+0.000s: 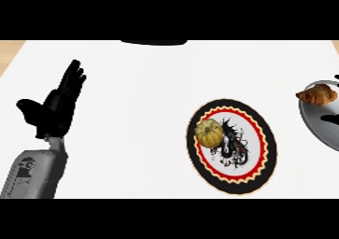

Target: Pick the croissant from the plate and place it in the pan

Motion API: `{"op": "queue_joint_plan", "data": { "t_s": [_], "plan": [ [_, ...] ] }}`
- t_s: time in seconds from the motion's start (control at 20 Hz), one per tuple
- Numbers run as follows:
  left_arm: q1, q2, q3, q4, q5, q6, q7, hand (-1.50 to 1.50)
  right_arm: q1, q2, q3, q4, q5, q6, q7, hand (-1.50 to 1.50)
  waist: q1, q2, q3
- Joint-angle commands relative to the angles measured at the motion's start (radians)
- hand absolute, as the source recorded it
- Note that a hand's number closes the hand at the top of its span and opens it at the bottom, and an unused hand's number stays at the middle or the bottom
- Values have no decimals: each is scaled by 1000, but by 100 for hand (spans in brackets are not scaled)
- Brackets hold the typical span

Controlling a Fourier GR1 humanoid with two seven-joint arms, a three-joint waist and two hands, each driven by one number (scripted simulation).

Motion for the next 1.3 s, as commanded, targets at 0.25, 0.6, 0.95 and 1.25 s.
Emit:
{"op": "queue_joint_plan", "data": {
  "t_s": [0.25,0.6,0.95,1.25],
  "plan": [
    [8,5,15,-24,14,-1,25,0,-16,-21,-133,84,-136,32,-192,-150,-22,-10,0],
    [60,14,19,-31,-8,7,4,0,96,-161,-233,151,-260,353,-299,-150,-56,-21,-3],
    [48,35,61,-18,20,0,25,0,256,-240,-233,130,-305,618,-448,-150,-85,-31,-5],
    [33,15,44,-31,-2,28,41,0,346,-328,-240,81,-358,718,-461,-150,-102,-35,-5]
  ]
}}
